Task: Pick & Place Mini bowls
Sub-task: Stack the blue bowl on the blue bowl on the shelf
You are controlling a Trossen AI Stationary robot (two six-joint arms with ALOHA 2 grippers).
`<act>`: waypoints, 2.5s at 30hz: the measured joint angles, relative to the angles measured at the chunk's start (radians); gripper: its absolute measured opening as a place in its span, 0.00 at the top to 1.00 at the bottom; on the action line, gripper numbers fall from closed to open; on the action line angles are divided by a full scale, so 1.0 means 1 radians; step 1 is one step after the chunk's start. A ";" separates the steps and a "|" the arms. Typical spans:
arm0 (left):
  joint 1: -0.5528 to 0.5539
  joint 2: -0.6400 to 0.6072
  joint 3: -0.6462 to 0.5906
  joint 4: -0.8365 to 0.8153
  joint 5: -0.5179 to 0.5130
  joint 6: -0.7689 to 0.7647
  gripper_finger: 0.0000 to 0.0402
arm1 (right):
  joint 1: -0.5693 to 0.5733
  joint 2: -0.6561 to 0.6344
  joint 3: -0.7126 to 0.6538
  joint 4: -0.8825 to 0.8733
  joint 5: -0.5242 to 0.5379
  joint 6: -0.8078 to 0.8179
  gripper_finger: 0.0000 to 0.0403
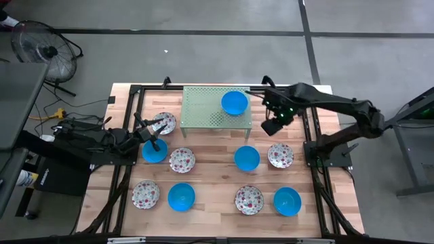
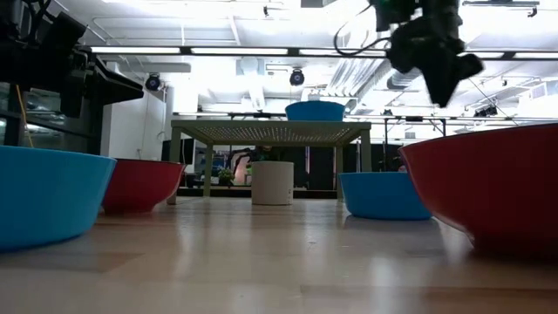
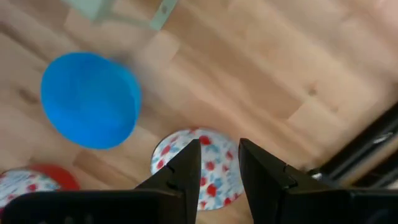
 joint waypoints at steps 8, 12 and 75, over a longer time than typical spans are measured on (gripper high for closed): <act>0.000 0.000 0.000 0.000 0.000 0.000 0.68 | 0.089 -0.060 -0.205 0.167 -0.071 0.057 0.76; 0.000 0.000 0.000 0.000 0.000 0.000 0.68 | 0.146 -0.056 -0.277 0.313 -0.071 0.038 0.76; 0.000 0.000 0.000 0.000 0.000 0.000 0.68 | 0.522 0.302 -0.191 0.631 -0.010 -0.890 0.76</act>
